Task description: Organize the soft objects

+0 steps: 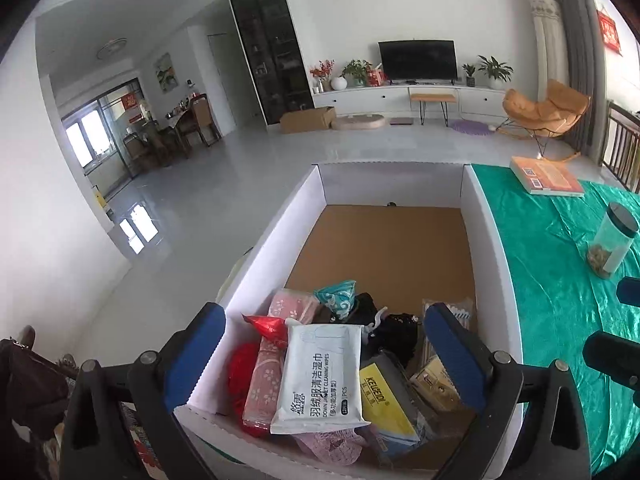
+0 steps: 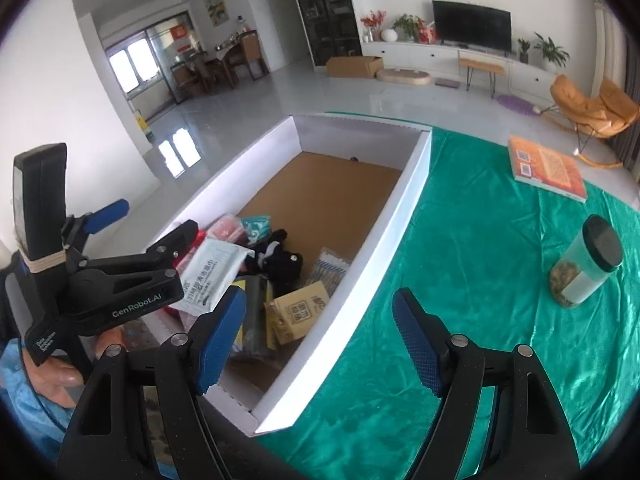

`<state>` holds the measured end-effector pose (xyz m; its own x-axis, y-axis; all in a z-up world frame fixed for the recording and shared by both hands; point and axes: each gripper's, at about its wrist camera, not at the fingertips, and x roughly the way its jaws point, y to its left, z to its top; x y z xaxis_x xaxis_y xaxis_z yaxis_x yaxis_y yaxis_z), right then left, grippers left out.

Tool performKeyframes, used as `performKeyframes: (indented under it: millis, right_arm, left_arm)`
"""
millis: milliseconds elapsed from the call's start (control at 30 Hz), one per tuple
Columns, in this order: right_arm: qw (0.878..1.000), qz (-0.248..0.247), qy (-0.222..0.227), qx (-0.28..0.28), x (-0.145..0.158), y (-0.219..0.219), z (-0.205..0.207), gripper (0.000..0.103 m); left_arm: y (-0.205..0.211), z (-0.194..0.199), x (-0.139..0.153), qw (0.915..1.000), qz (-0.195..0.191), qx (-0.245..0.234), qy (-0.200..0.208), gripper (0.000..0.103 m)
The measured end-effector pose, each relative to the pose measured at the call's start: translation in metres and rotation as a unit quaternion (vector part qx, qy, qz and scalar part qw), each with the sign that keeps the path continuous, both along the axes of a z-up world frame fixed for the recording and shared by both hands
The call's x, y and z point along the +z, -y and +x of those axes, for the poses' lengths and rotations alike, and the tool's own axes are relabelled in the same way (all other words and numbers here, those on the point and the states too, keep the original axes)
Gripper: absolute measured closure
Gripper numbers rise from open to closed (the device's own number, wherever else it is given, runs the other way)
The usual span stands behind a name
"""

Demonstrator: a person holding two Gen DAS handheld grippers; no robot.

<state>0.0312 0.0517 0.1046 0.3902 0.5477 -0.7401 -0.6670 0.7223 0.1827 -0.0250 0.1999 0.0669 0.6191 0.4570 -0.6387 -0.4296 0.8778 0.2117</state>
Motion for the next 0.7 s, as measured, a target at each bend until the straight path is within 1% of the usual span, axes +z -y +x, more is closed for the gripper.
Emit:
performKeyframes:
  millis: [67, 133, 367, 500, 700]
  right_arm:
    - [1.000, -0.012, 0.007, 0.002, 0.000, -0.002, -0.005, 0.024]
    - [1.000, -0.022, 0.008, 0.007, -0.002, -0.004, -0.009, 0.024]
    - [0.999, -0.039, 0.006, 0.010, -0.010, -0.009, -0.016, 0.024]
    - [0.999, -0.043, 0.010, 0.012, -0.009, -0.012, -0.020, 0.024]
    - [0.998, -0.051, 0.012, 0.016, -0.012, -0.019, -0.022, 0.024]
  left_arm:
    - [0.004, 0.001, -0.004, 0.9998, 0.002, 0.004, -0.019, 0.003]
    - [0.005, -0.001, -0.005, 0.9996, -0.001, 0.012, -0.027, 0.003]
    - [0.007, -0.005, -0.006, 0.9996, 0.001, 0.017, -0.022, 0.003]
    - [0.003, -0.006, -0.006, 0.9995, -0.004, 0.024, -0.022, 0.003]
    - [-0.006, -0.013, -0.005, 0.9992, -0.026, 0.028, -0.014, 0.003]
